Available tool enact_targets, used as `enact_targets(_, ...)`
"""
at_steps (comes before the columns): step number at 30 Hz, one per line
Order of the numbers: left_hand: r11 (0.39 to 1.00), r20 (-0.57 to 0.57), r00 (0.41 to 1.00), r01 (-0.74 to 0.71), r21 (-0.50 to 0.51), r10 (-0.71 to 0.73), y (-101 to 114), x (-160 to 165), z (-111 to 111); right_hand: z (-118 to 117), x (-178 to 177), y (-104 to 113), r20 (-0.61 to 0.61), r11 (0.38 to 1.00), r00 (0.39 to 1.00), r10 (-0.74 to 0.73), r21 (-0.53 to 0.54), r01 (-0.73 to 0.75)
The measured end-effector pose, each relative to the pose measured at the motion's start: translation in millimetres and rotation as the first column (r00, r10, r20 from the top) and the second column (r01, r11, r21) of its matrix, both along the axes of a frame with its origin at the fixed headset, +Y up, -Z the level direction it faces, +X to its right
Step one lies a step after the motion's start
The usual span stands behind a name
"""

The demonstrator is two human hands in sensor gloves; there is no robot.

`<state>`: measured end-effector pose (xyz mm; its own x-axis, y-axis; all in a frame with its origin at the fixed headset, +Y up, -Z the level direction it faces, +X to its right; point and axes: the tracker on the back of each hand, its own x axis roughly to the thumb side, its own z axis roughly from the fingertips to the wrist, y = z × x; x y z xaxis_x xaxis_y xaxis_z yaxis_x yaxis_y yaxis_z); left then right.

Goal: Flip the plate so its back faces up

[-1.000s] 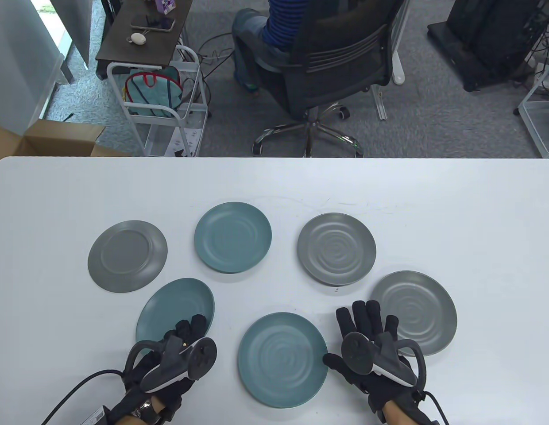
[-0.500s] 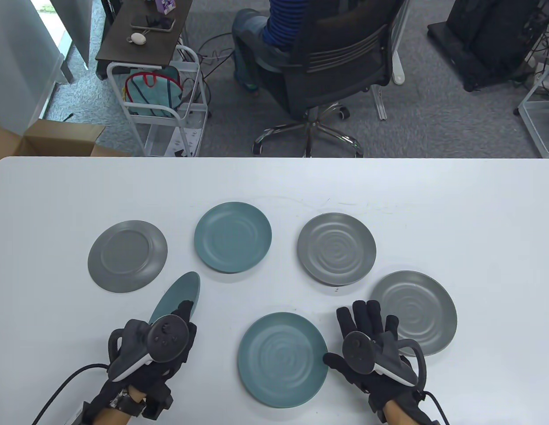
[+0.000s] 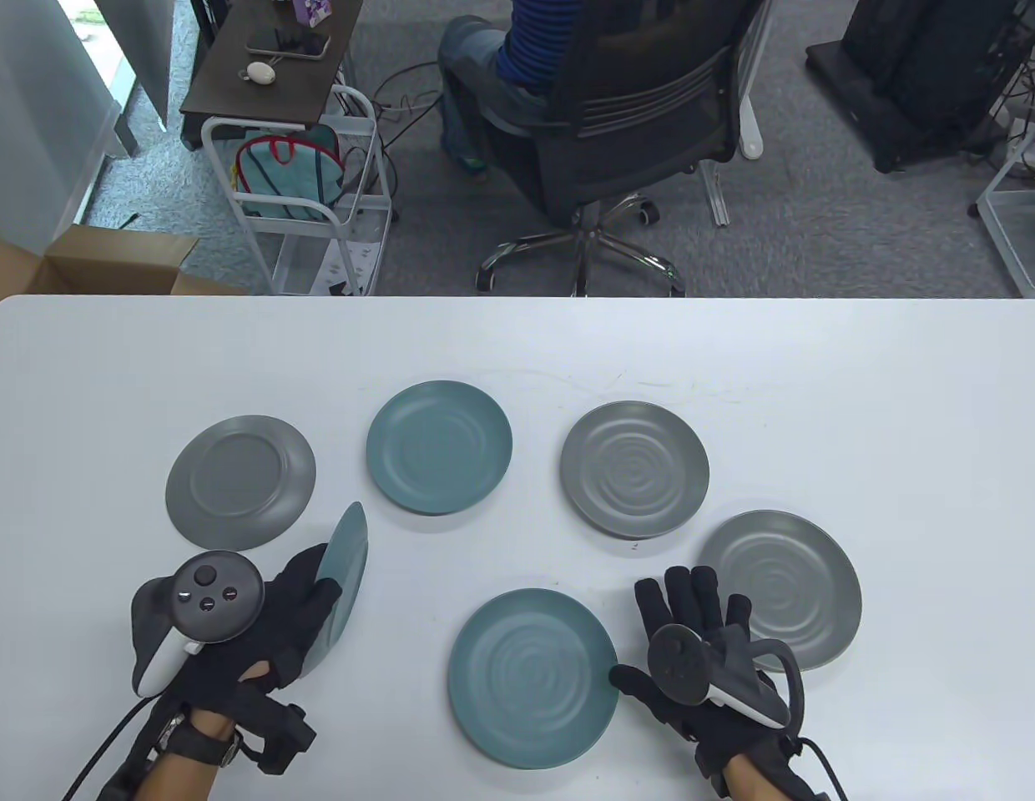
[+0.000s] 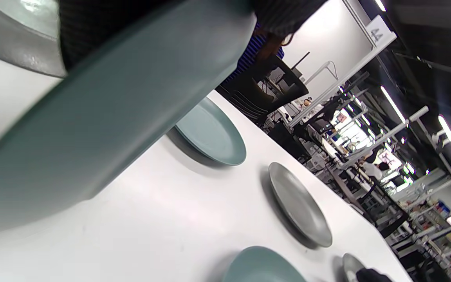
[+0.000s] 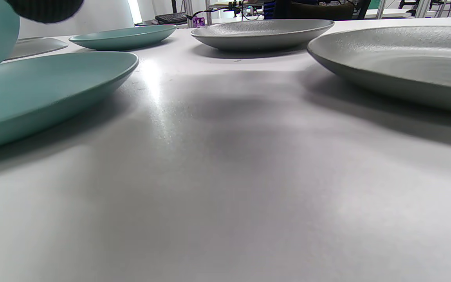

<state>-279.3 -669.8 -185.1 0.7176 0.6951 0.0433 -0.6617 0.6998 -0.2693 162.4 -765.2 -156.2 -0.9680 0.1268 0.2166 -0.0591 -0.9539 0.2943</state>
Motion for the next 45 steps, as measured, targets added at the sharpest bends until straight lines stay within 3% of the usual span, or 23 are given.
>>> enact_targets(11,0.986,-0.170,0.979,-0.132,-0.106,0.113,-23.6,-38.2,-16.1,0.5,-0.1,0.4,-0.002,1.000,1.000,-0.005,0.003,0.005)
enact_targets(29,0.944,-0.244,0.965,0.013,-0.329,-0.098,-92.6,-64.4,-18.6,0.7,0.1,0.8,-0.002,1.000,1.000,-0.005,0.003,0.005)
enact_targets(45,0.906,-0.223,0.919,0.235,-0.352,-0.325,-105.2,-56.1,-21.8,0.5,0.4,1.1,0.000,1.000,1.000,-0.004,0.001,0.004)
